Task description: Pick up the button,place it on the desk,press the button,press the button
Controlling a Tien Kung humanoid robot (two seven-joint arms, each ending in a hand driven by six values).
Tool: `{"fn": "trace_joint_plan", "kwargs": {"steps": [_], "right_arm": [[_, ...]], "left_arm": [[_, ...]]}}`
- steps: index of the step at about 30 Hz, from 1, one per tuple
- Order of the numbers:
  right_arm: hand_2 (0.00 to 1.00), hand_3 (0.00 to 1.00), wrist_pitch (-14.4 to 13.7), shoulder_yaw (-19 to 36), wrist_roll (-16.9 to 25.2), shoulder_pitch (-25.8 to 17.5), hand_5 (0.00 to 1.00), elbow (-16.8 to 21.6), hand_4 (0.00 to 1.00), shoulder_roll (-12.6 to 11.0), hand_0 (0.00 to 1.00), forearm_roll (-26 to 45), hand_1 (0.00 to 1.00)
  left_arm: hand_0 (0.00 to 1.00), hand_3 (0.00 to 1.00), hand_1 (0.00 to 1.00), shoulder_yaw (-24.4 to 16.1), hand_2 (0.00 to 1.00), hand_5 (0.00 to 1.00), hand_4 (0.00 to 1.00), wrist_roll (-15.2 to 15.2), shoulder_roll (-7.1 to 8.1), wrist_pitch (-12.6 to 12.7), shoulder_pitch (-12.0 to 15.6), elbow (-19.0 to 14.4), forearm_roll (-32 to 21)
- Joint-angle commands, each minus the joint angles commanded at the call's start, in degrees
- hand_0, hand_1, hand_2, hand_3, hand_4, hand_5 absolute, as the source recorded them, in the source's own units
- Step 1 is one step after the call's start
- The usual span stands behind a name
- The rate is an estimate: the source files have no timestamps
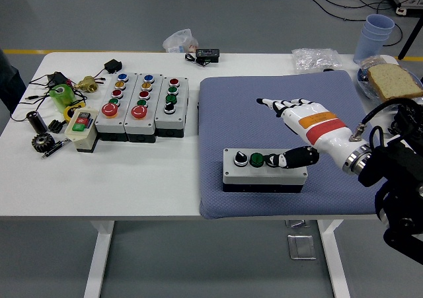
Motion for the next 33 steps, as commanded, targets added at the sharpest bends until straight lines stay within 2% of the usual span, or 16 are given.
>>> {"fn": "trace_joint_plan", "kwargs": {"steps": [3, 4, 7, 8, 9, 10, 15, 16, 19, 26, 28, 33], "right_arm": [[0.875, 0.976, -2.5, 2.8, 0.6, -1.5, 0.333, 0.0, 0.924, -1.1, 0.871, 2.1, 0.715], [0.579, 0.815, -4.5, 3.8, 1.5, -2.6, 0.318, 0.0, 0.894, -1.9, 0.421, 3.6, 0.382], [0.579, 0.815, -10.4, 5.1, 4.1, -5.2, 0.318, 0.0, 0.894, -3.7, 0.421, 9.1, 0.382], [0.579, 0.815, -11.3, 5.6, 4.9, -6.5, 0.318, 0.0, 0.894, -4.5, 0.421, 11.5, 0.382], [0.579, 0.815, -10.8, 6.1, 4.9, -7.8, 0.318, 0.0, 0.894, -5.3, 0.421, 13.5, 0.382], [0.34, 0.675, -10.5, 6.3, 4.8, -8.4, 0.13, 0.0, 0.572, -5.6, 0.118, 14.7, 0.1], [0.34, 0.675, -5.1, 7.8, 2.9, -11.5, 0.13, 0.0, 0.572, -6.8, 0.118, 18.7, 0.1], [0.302, 0.653, -4.8, 7.9, 2.7, -11.6, 0.002, 0.0, 0.455, -6.8, 0.158, 18.7, 0.06], [0.302, 0.653, -2.7, 7.9, 1.0, -12.2, 0.002, 0.0, 0.455, -7.1, 0.158, 18.4, 0.06], [0.287, 0.662, -1.6, 7.5, -1.4, -12.1, 0.002, 0.0, 0.477, -7.5, 0.161, 16.8, 0.04], [0.251, 0.675, -0.9, 6.5, -2.4, -11.3, 0.002, 0.0, 0.47, -7.4, 0.168, 15.8, 0.031], [0.251, 0.675, 0.1, 4.2, -4.0, -9.4, 0.002, 0.0, 0.47, -6.9, 0.168, 14.1, 0.031]], "left_arm": [[0.551, 0.429, 0.419, -0.4, 0.423, 0.396, 0.263, 0.1, 0.0, 0.0, -0.1, 0.0, 0.7], [0.551, 0.429, 0.419, -0.5, 0.423, 0.397, 0.263, 0.1, 0.0, -0.1, -0.1, 0.0, 0.8], [0.551, 0.429, 0.419, -0.2, 0.423, 0.397, 0.263, 0.0, 0.0, -0.1, -0.1, 0.0, 0.6], [0.551, 0.429, 0.419, -0.1, 0.423, 0.397, 0.263, -0.1, 0.0, -0.1, -0.1, 0.0, 0.4], [0.551, 0.429, 0.419, -0.2, 0.423, 0.397, 0.263, -0.1, 0.0, 0.0, 0.0, 0.0, 0.1], [0.552, 0.428, 0.419, -0.2, 0.423, 0.397, 0.264, -0.1, 0.0, 0.0, 0.0, 0.0, 0.1], [0.552, 0.428, 0.419, -0.6, 0.423, 0.397, 0.264, 0.0, 0.0, -0.1, -0.2, 0.0, 0.9], [0.553, 0.428, 0.418, -0.6, 0.423, 0.397, 0.266, 0.0, 0.0, -0.1, -0.2, 0.0, 0.9], [0.553, 0.428, 0.418, -0.8, 0.423, 0.397, 0.266, 0.0, 0.0, -0.1, -0.2, 0.0, 1.1], [0.551, 0.429, 0.421, -0.3, 0.424, 0.399, 0.263, 0.0, 0.0, -0.1, -0.3, 0.0, 0.7], [0.551, 0.428, 0.421, -0.5, 0.423, 0.401, 0.262, 0.0, 0.0, -0.1, -0.3, 0.0, 0.6], [0.551, 0.428, 0.421, -0.2, 0.423, 0.401, 0.262, 0.0, 0.0, -0.2, -0.5, 0.0, 0.6]]}}
